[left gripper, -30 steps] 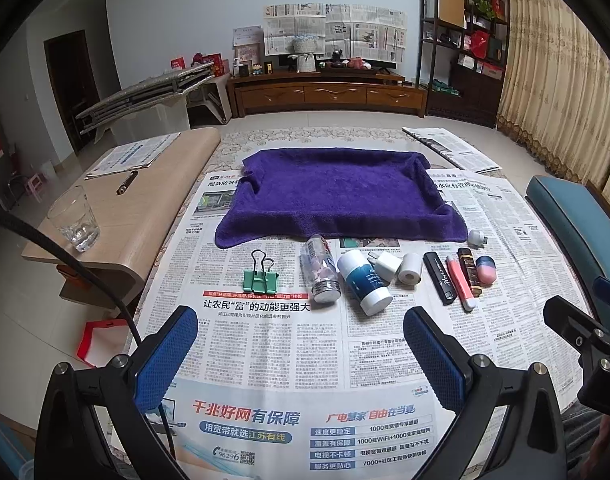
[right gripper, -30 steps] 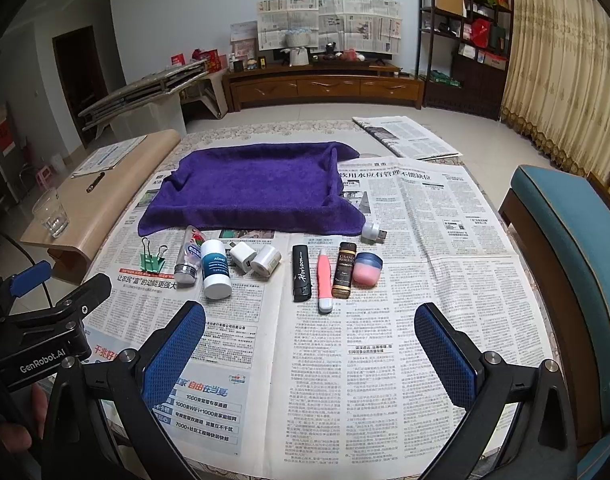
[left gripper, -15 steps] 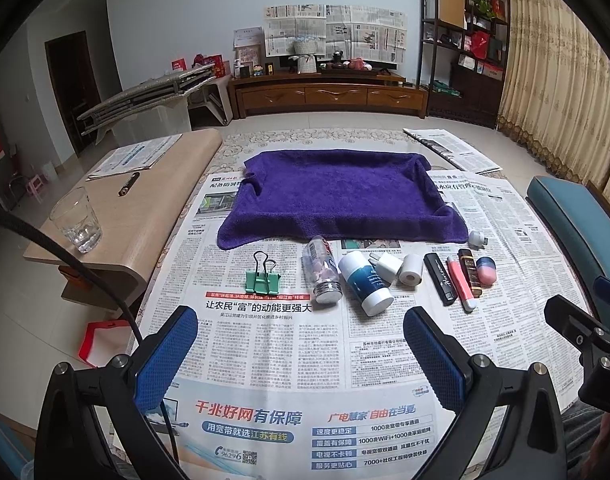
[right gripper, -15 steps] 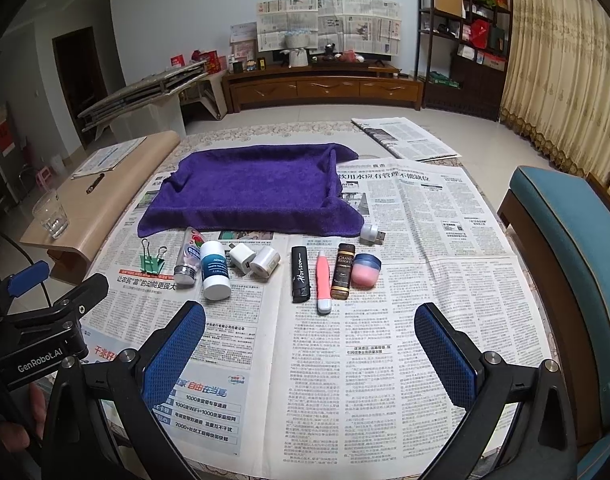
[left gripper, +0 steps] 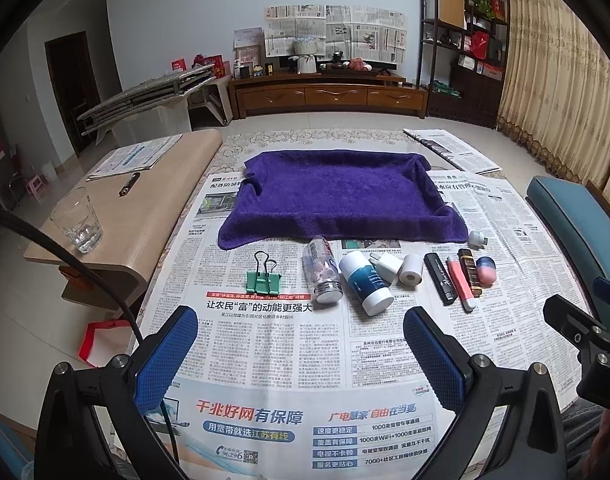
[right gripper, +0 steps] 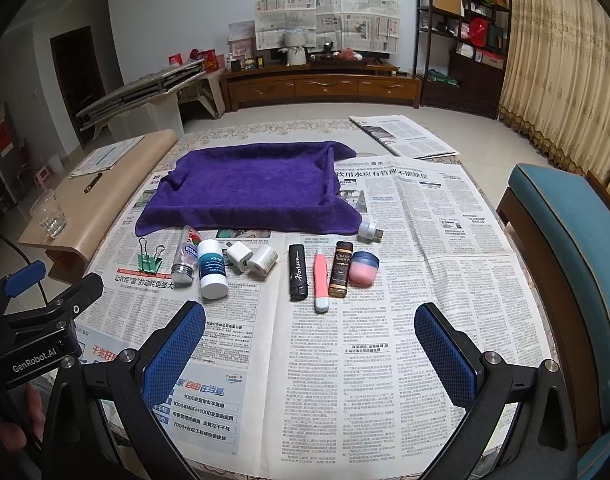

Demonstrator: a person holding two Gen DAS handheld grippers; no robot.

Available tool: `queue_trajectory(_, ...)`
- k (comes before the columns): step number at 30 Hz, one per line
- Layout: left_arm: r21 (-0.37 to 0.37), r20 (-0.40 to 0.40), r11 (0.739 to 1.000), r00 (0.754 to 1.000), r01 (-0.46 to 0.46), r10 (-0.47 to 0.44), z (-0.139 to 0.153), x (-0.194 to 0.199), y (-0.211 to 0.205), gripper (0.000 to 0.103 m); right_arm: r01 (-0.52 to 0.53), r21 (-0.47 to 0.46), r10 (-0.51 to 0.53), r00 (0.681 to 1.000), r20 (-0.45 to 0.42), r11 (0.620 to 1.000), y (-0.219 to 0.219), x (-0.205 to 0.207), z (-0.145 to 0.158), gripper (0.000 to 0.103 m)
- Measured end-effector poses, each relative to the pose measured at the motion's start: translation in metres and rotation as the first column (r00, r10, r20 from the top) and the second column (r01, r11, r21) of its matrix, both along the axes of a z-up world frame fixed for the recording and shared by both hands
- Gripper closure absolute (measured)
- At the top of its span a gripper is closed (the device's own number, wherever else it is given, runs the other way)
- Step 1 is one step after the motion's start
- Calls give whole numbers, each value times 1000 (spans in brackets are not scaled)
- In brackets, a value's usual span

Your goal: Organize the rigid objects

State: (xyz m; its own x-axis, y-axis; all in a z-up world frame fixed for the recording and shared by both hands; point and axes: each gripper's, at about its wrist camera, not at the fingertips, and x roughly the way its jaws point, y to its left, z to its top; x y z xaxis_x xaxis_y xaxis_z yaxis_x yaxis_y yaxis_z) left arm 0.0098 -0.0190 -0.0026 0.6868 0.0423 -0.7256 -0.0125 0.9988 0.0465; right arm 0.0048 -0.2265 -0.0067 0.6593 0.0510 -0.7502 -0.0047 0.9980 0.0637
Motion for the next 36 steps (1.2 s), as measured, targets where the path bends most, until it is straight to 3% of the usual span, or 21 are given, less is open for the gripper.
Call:
queue_trajectory(23, -11, 20, 1000, 1000, -5, 5, -6, 9, 10, 0, 7, 33, -6, 1000, -8, 999, -15, 5, -8, 0)
queue_trajectory(32, 14, -28, 995, 995, -99, 100, -39, 48, 56, 0, 67, 68, -63, 996, -65, 995, -58, 37, -40, 0)
queue_trajectory(36, -29, -69, 992, 990, -125, 122, -67, 71, 78, 0, 84, 59, -78, 993, -90, 995, -71, 52, -58, 0)
